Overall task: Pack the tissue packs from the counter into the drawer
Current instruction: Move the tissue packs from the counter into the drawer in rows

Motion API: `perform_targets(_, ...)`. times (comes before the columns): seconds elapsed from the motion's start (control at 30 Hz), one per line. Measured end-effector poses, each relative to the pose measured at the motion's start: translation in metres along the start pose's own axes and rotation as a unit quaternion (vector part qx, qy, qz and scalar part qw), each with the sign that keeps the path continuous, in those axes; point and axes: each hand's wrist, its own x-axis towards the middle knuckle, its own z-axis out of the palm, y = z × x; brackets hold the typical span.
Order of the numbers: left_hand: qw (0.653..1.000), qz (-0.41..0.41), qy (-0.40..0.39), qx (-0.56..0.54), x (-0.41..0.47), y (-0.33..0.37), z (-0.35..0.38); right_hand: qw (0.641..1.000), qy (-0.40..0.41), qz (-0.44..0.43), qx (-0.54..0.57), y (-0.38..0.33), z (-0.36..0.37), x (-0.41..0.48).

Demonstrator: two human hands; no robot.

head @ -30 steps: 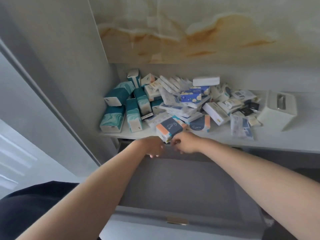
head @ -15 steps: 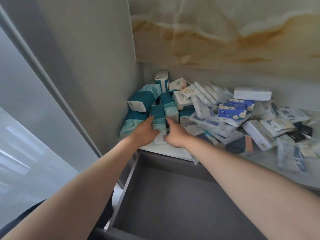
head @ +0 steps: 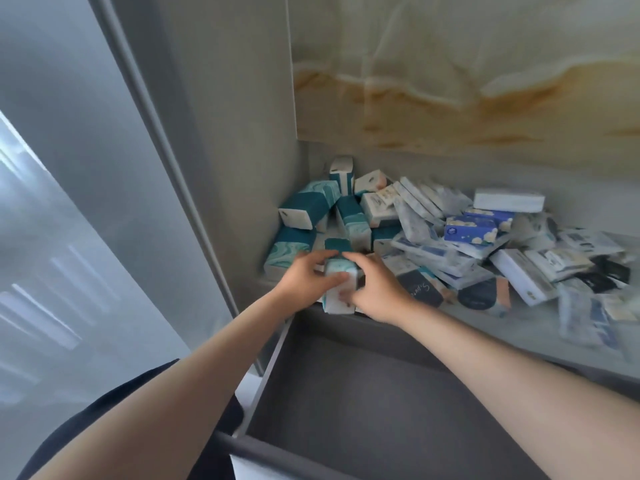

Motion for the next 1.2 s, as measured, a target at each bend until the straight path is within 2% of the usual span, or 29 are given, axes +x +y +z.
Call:
perform_targets(0.17,0.998,-0.032,-0.036,-0.047,-0.036,0.009,-0.005,0.991,-0.102,-0.008,-0.082,-0.024,-0.015,-0.039)
perform_targets(0.3,0.991,-0.067,-0.063,-0.096,-0.053,0.011,-0.008,0.977,-0.204,0.02,-0.06,-0.024,0.01,-0.066)
perform_targets(0.33,0.987,-0.083,-0.08,-0.113,-0.056,0.007,-0.005,0.974,-0.217,0.022,-0.057,-0.017,0.024,-0.067)
perform_targets(0.4,0.979,-0.117,-0.117,-0.116,-0.06,-0.004,0.007,0.98,-0.194,0.041,-0.033,-0.001,0.051,-0.061)
perform_targets(0.47,0.979,-0.129,-0.137,-0.079,-0.056,-0.024,0.02,0.982,-0.165,0.091,-0.01,0.013,0.074,-0.054)
perform_targets(0.53,0.984,-0.097,-0.142,0.041,-0.046,-0.047,0.024,0.973,-0.186,0.134,-0.005,0.028,0.095,-0.052)
perform_targets(0.6,0.965,-0.078,-0.183,0.172,-0.04,-0.067,0.019,0.953,-0.255,0.157,-0.031,0.041,0.113,-0.052)
perform_targets(0.73,0.899,-0.102,-0.317,0.284,-0.04,-0.101,0.017,0.888,-0.406,0.206,-0.062,0.066,0.141,-0.057)
perform_targets(0.83,0.867,-0.111,-0.367,0.317,-0.041,-0.119,0.03,0.902,-0.381,0.193,-0.067,0.083,0.159,-0.054)
perform_targets(0.97,0.838,-0.107,-0.39,0.365,-0.045,-0.134,0.051,0.914,-0.345,0.208,-0.053,0.095,0.179,-0.053)
perform_targets(1.1,0.85,-0.107,-0.37,0.36,-0.045,-0.149,0.064,0.922,-0.297,0.243,-0.055,0.11,0.2,-0.059)
perform_targets(1.2,0.859,-0.111,-0.346,0.361,-0.044,-0.148,0.07,0.917,-0.317,0.232,-0.072,0.119,0.202,-0.064)
